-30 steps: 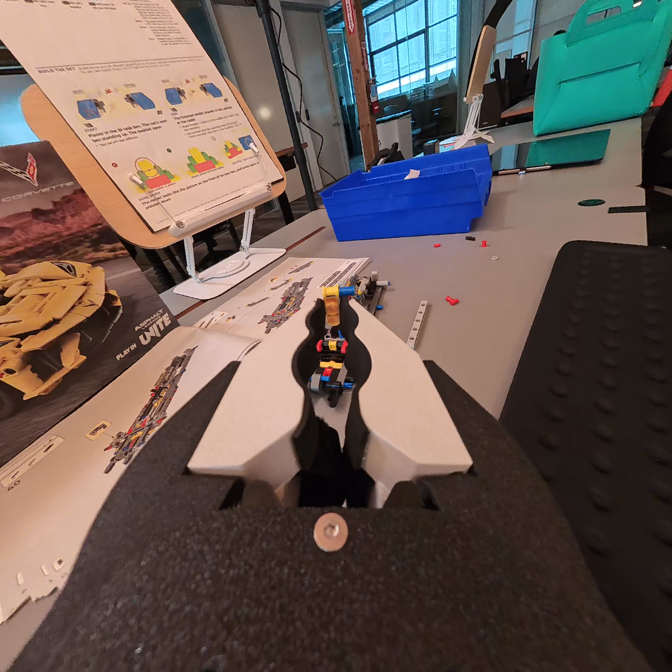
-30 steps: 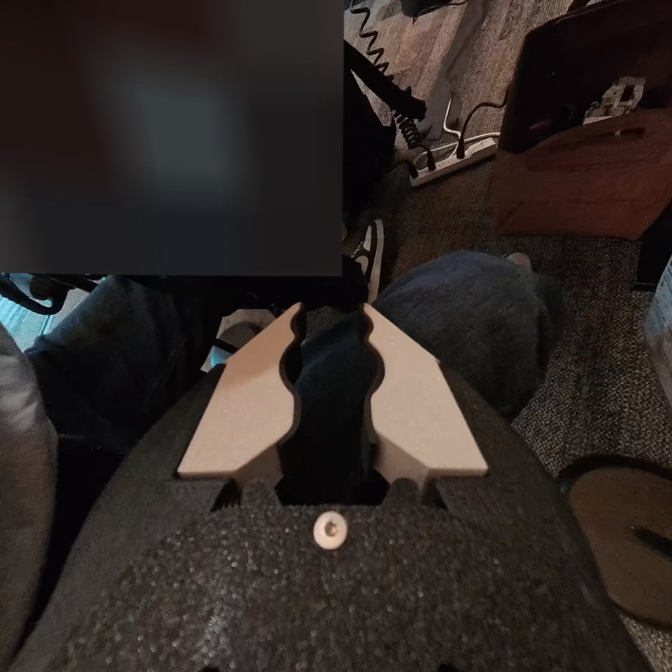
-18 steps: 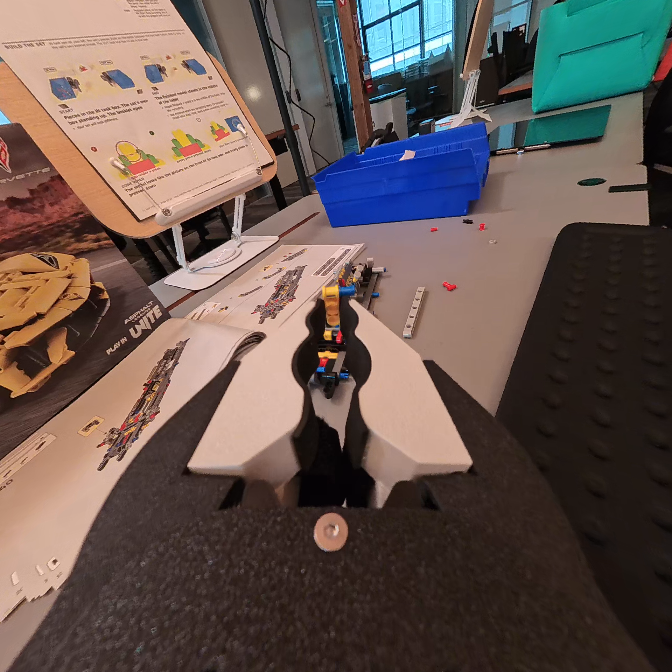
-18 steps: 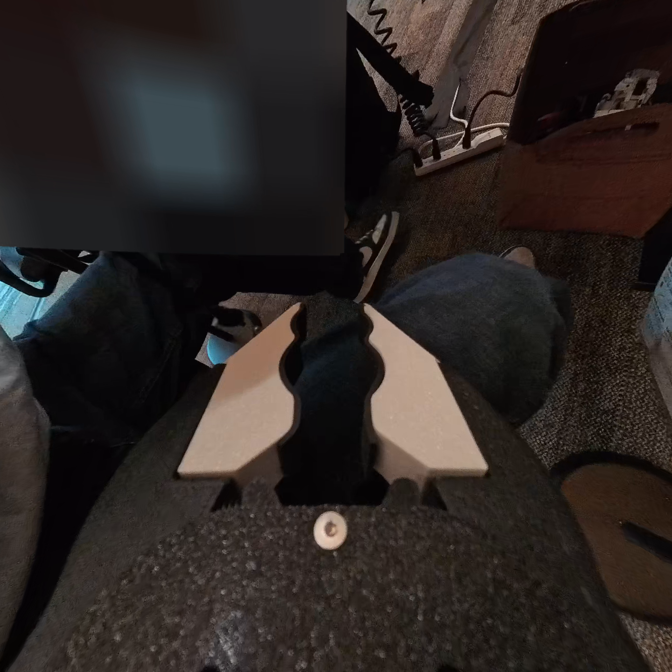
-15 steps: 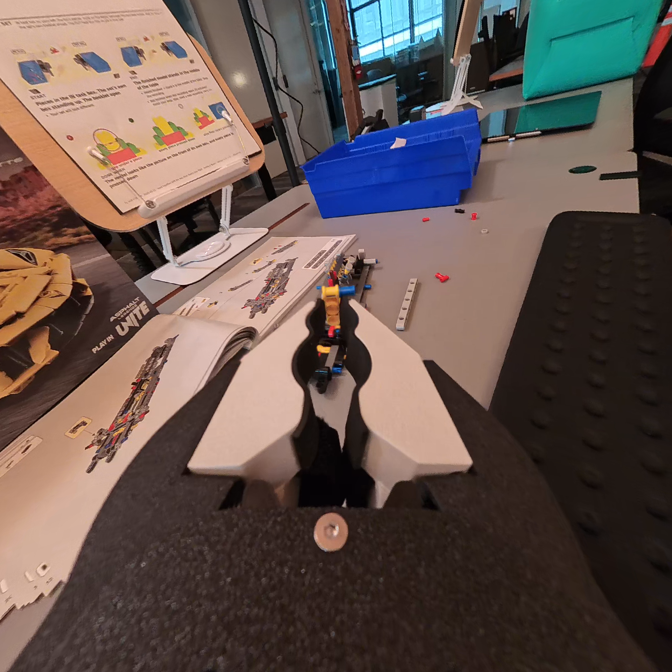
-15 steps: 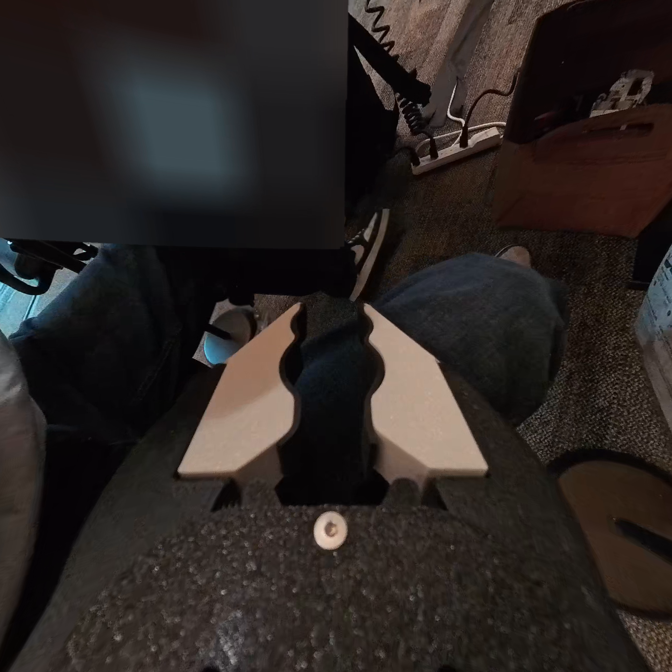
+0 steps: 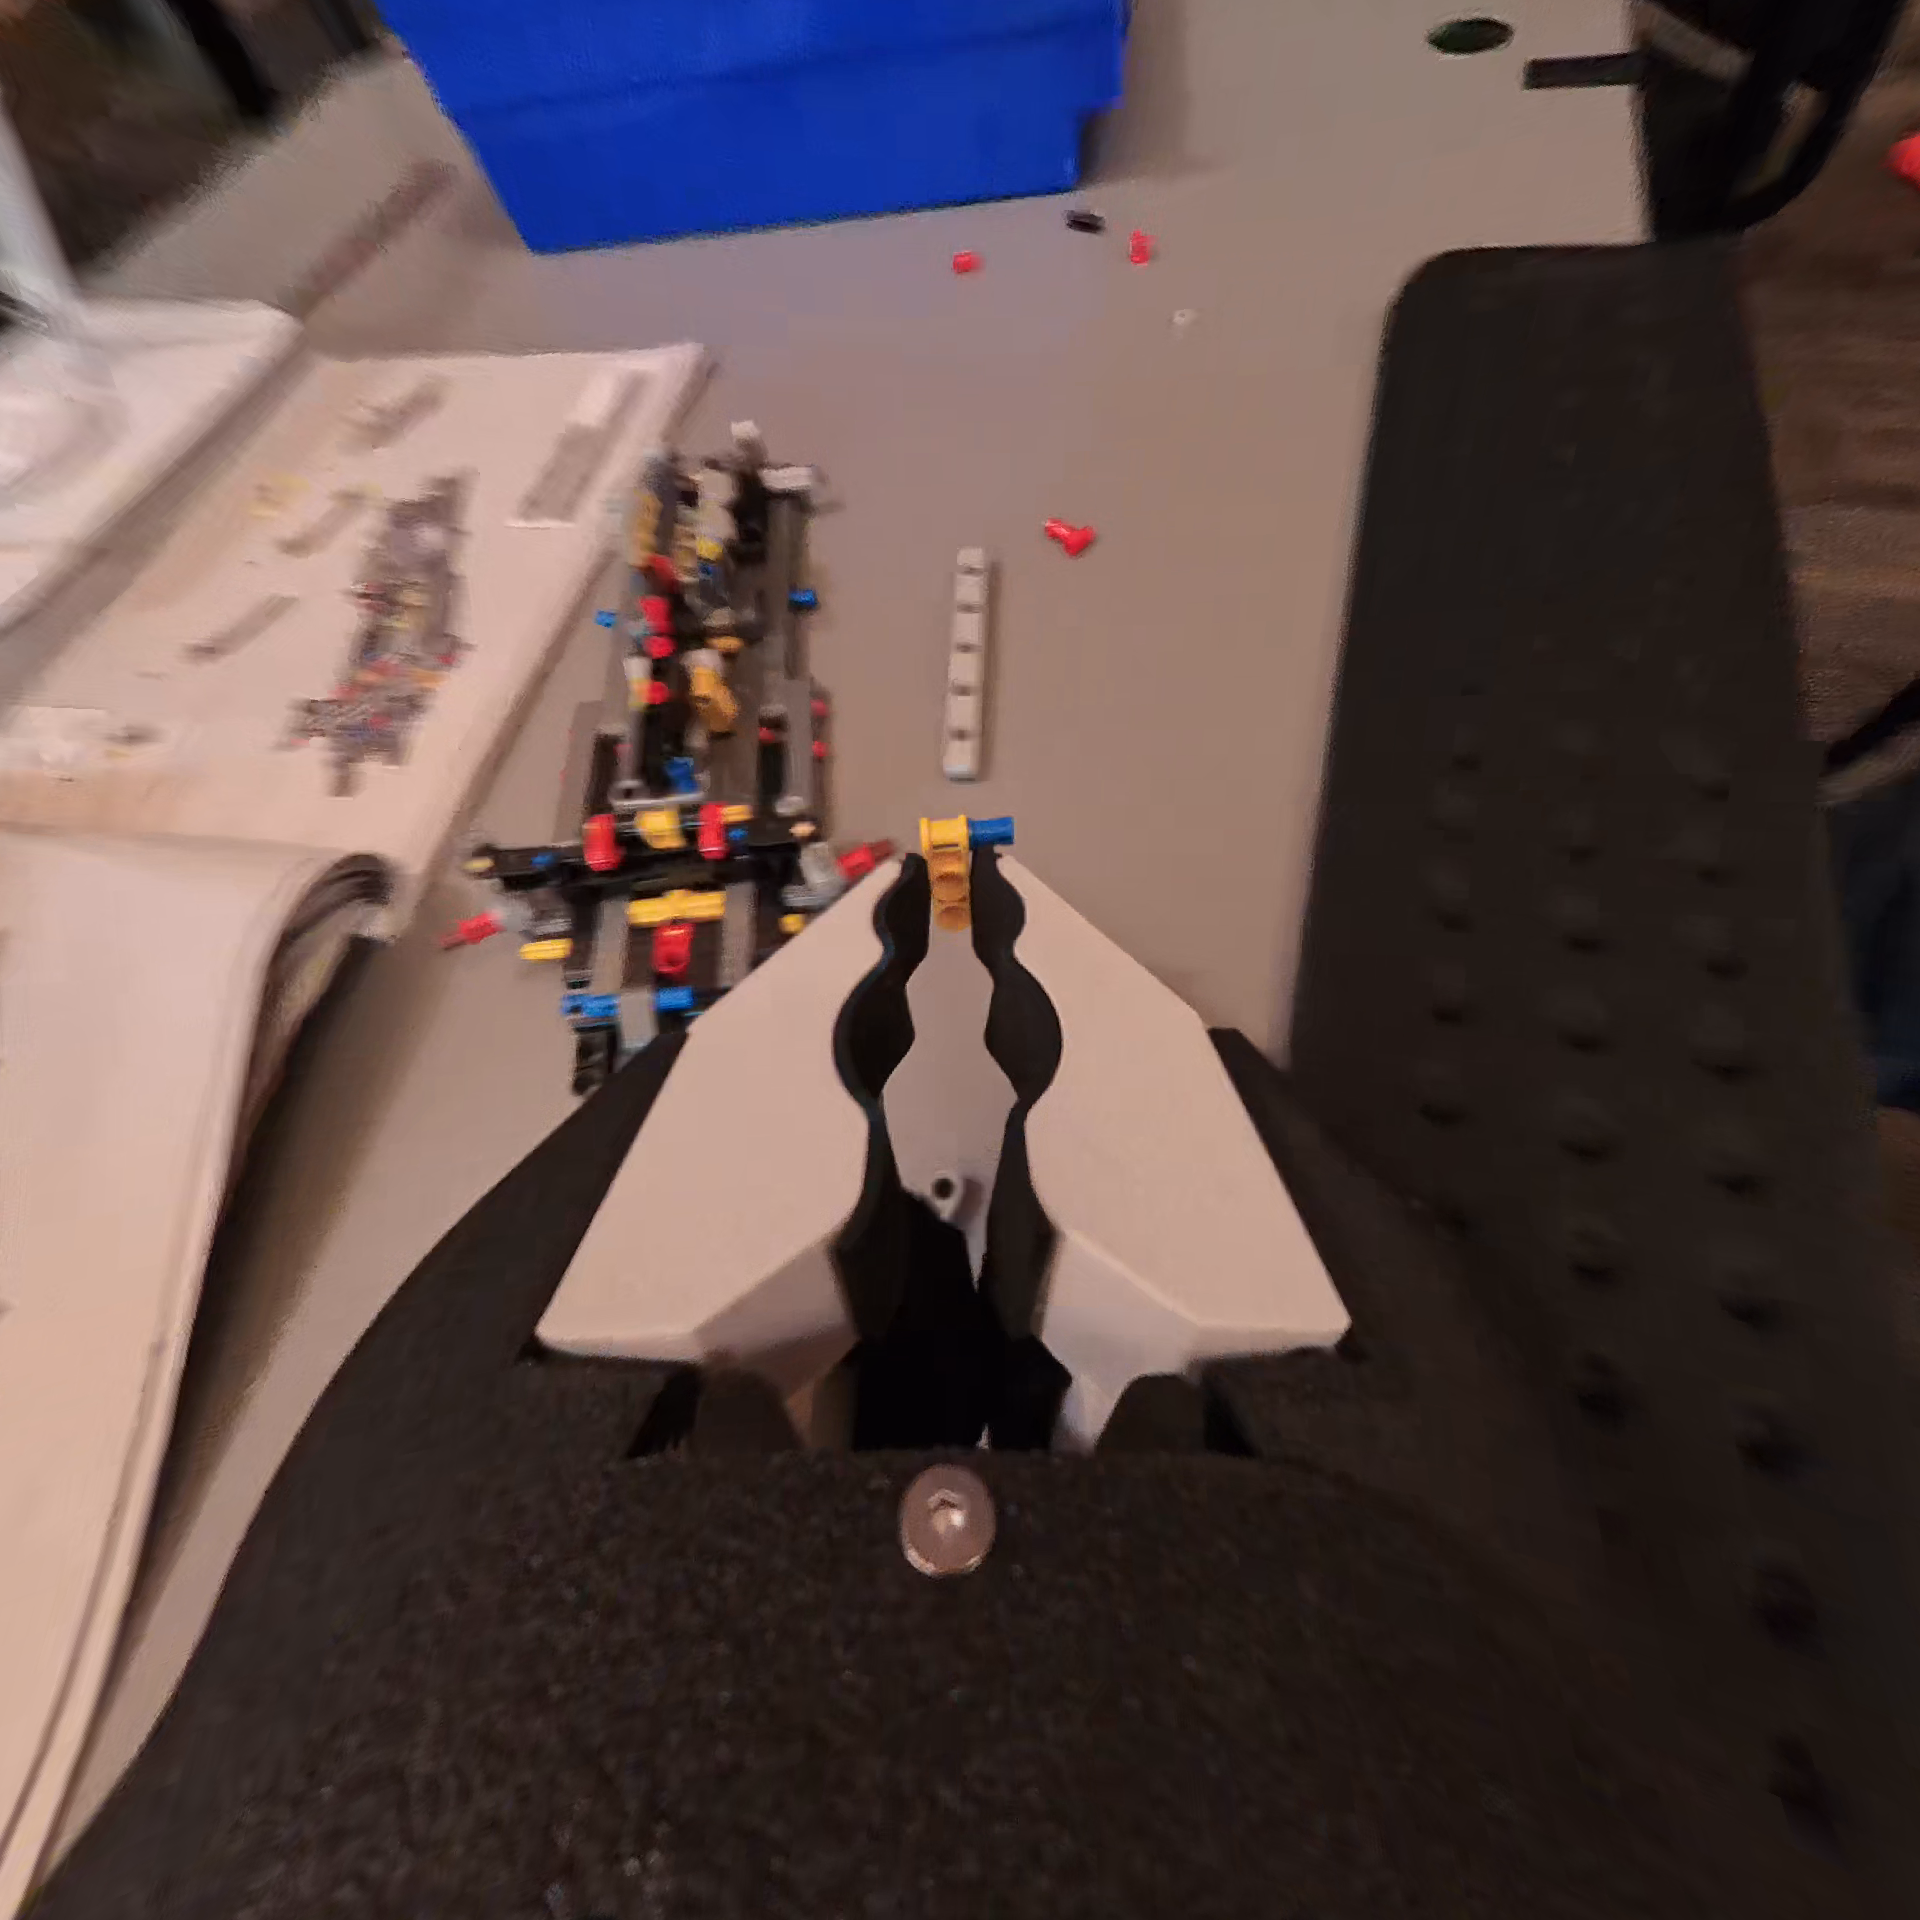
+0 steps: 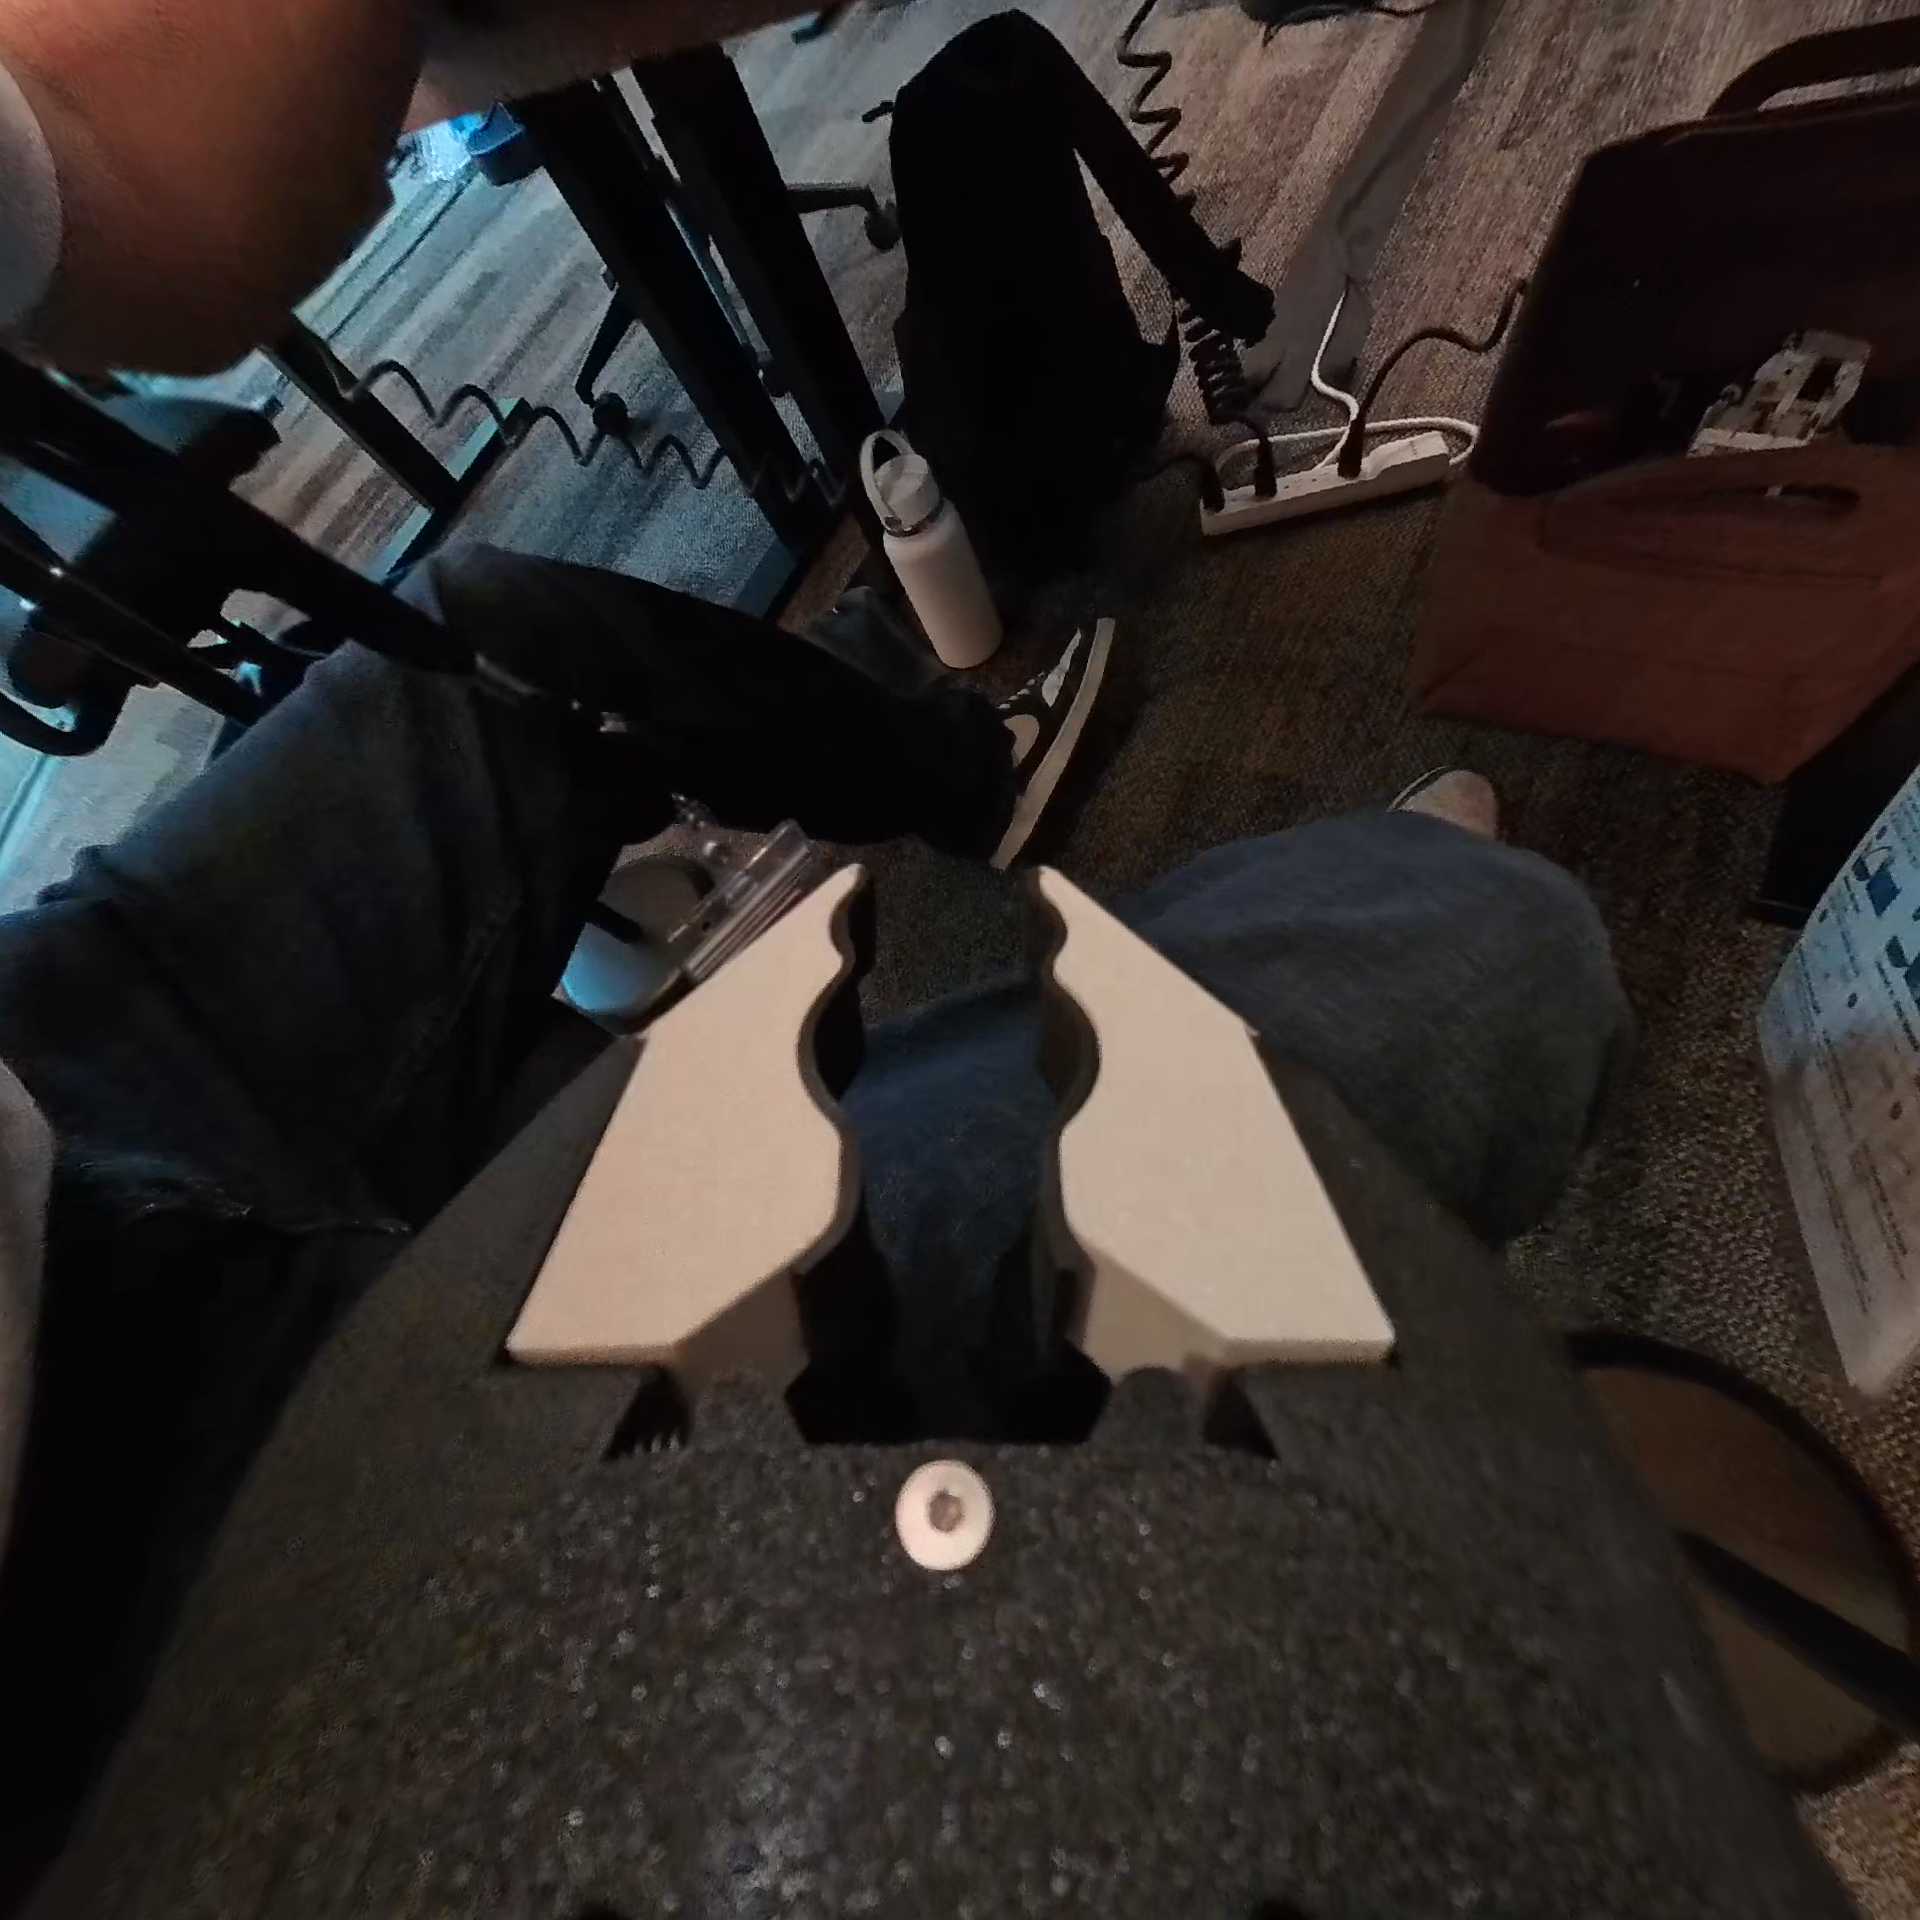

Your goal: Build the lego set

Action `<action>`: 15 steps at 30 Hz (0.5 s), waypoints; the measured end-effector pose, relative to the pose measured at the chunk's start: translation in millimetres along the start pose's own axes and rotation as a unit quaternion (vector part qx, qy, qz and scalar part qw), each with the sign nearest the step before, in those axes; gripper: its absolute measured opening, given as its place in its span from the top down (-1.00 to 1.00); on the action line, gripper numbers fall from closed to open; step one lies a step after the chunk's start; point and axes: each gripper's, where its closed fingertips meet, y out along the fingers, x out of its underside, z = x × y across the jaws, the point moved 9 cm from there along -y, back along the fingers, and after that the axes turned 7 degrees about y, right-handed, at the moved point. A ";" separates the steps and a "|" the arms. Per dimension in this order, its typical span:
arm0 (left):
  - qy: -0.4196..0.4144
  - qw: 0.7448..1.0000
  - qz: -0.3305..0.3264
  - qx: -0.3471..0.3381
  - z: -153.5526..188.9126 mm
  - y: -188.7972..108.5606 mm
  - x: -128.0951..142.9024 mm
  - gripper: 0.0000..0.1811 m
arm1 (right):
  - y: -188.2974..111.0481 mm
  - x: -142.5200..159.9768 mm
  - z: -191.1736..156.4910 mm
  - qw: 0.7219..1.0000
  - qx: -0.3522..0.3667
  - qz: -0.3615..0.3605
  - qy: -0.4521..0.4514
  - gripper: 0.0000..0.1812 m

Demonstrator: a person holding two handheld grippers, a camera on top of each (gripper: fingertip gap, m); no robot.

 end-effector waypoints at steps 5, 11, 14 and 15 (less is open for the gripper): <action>0.009 0.980 -0.168 0.103 -0.8 10.4 -15.4 0.93 | -2.8 0.3 -8.4 0.999 0.012 -0.013 -0.033 0.70; 0.037 0.953 -0.283 0.096 -0.5 33.9 -7.3 0.93 | 1.0 1.0 -19.5 0.998 0.001 -0.019 -0.051 0.70; 0.034 0.953 -0.285 0.097 3.2 38.5 -6.3 0.93 | 7.3 -2.6 -23.0 0.999 -0.012 -0.016 -0.038 0.64; 0.037 0.953 -0.286 0.098 5.0 39.0 -6.4 0.93 | 10.1 -3.7 -24.4 0.999 -0.021 -0.018 -0.029 0.67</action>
